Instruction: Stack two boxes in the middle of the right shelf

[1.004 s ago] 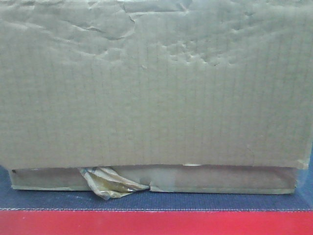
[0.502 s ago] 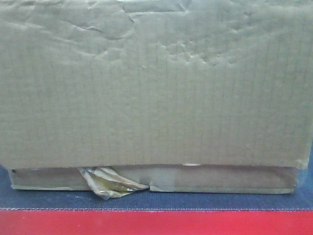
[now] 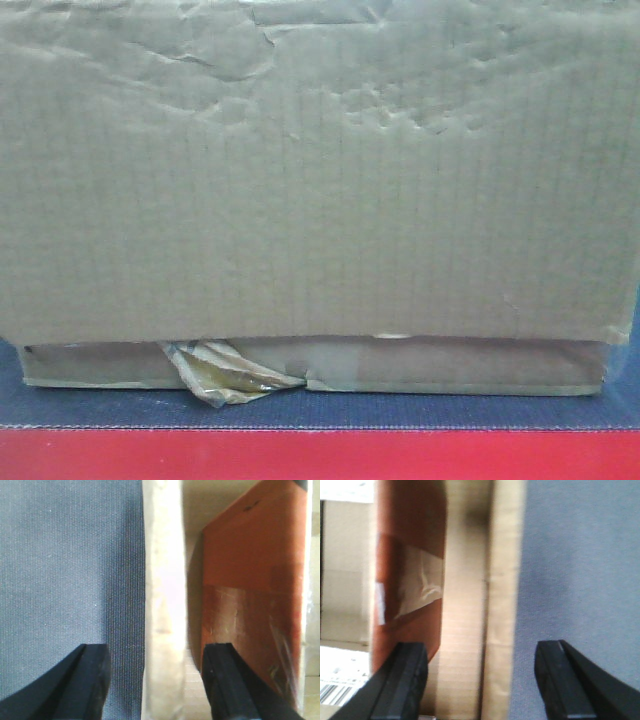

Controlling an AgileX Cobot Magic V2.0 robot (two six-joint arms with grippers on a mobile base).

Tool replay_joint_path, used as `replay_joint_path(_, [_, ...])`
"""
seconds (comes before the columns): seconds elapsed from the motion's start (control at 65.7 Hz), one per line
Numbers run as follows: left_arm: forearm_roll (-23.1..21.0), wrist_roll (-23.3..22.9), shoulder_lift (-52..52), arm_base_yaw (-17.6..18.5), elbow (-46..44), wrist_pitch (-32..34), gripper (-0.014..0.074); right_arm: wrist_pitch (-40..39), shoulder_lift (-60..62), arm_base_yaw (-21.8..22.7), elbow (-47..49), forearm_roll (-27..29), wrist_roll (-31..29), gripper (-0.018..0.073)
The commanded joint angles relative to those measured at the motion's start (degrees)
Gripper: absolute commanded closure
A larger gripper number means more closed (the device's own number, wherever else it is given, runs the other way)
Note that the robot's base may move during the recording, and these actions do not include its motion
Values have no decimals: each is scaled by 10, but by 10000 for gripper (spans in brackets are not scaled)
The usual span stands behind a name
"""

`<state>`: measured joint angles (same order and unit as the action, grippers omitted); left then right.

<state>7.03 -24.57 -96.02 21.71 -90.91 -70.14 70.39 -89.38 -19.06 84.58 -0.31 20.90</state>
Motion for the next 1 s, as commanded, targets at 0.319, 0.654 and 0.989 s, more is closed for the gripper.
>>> replay_joint_path(0.319, [-3,4,2,0,0,2,315,-4,-2,0,-4,-37,12,493])
replay_joint_path(0.654, [28,-40,9,16,-1,18,708,-4,-6,-1,1,-53,28,727])
replay_joint_path(0.989, [122,-106,59,24,-2,105,708,-63,-6,-11,61,-120,55,727])
